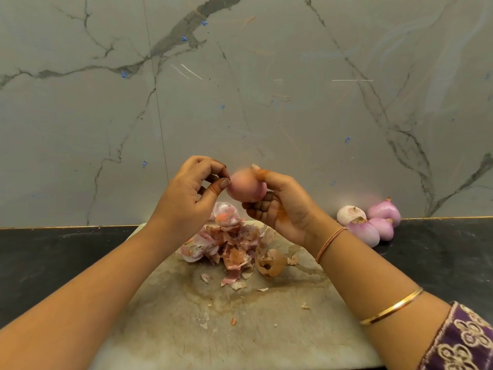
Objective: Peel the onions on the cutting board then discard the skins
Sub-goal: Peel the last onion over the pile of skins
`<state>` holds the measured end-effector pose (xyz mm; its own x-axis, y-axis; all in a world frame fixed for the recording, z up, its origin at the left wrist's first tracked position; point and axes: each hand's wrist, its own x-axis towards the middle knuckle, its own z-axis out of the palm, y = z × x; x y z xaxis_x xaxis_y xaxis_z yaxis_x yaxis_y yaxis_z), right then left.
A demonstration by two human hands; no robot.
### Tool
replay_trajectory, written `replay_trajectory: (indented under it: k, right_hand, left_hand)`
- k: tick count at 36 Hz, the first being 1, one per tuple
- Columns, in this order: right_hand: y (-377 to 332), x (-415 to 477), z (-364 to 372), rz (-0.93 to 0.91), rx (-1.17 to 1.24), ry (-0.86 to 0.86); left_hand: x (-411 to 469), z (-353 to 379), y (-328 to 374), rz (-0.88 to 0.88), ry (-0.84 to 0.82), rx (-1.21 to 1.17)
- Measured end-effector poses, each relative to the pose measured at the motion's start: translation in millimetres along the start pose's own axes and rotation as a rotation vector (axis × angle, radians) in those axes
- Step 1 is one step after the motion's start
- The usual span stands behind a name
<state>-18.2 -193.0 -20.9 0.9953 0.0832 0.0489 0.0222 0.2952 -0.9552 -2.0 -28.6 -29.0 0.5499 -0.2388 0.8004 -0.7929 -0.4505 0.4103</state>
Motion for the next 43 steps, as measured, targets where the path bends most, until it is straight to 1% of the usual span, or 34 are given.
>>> replay_trajectory:
  k: [3,7,15,18,22,26,31,36,43]
  right_hand:
    - [-3,-1,-2,0.021,0.087,0.023]
    - [-6,-1,-5,0.036,0.206,0.046]
    - [-7,-1,-7,0.038,0.312,0.072]
    - [-8,-1,-9,0.032,0.355,0.087]
    - [-7,-2,-9,0.02,0.245,0.1]
    - [-4,-2,-3,-0.039,0.095,0.062]
    - [-2,-3,-1,-0.113,-0.04,-0.005]
    - [-2,-5,1,-0.143,-0.101,-0.043]
    - [-1,-5,1,-0.167,-0.175,-0.038]
  left_hand:
    - [0,0,0,0.005,-0.032,0.004]
    - [-2,1,0,-0.006,-0.117,0.025]
    - [-3,0,-4,-0.088,-0.282,0.171]
    - [-3,0,-4,-0.104,-0.301,0.196]
    - [-3,0,-5,-0.093,-0.223,0.171]
    - [-3,-1,-5,-0.047,-0.137,0.114]
    - [-2,-2,-9,0.077,-0.141,0.118]
    - [0,-3,-14,0.098,-0.125,0.17]
    - [1,-4,-15,0.127,-0.121,0.18]
